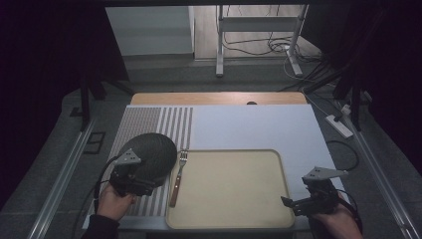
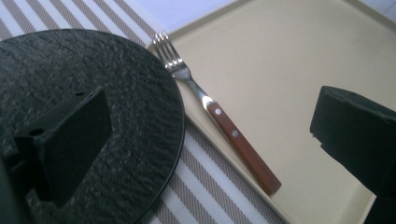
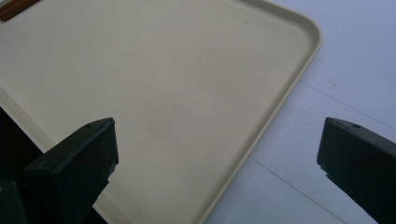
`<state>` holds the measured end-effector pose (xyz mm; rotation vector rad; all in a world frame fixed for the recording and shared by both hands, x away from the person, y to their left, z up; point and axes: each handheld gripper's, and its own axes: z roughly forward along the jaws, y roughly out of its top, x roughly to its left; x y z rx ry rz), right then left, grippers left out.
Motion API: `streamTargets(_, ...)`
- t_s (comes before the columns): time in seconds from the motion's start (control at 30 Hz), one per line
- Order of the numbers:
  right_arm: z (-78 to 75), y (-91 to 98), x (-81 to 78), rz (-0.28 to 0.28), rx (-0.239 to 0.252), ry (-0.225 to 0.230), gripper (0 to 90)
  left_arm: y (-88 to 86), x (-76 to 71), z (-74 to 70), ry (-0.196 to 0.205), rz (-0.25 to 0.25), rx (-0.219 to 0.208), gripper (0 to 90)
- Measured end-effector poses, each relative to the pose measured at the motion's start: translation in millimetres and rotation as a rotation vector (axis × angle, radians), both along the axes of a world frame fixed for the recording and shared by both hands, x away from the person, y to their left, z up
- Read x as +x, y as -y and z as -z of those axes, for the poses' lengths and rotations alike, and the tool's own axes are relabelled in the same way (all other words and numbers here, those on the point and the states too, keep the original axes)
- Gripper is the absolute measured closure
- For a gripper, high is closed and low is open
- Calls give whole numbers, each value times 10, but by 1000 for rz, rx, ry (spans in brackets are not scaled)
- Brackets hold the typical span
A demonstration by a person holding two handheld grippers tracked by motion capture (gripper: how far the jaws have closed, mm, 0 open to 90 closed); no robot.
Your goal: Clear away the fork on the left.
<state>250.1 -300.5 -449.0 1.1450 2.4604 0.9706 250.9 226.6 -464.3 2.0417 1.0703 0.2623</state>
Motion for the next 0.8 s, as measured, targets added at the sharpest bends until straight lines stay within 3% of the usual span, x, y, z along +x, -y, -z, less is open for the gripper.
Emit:
streamTargets(0.57, 6, -5, 5, 2, 0, -3, 0, -227, -381, 12, 3, -58, 10, 0)
streamTargets(0.8, 8, -6, 6, 3, -2, -4, 0, -376, -573, 17, 10, -108, 4, 0)
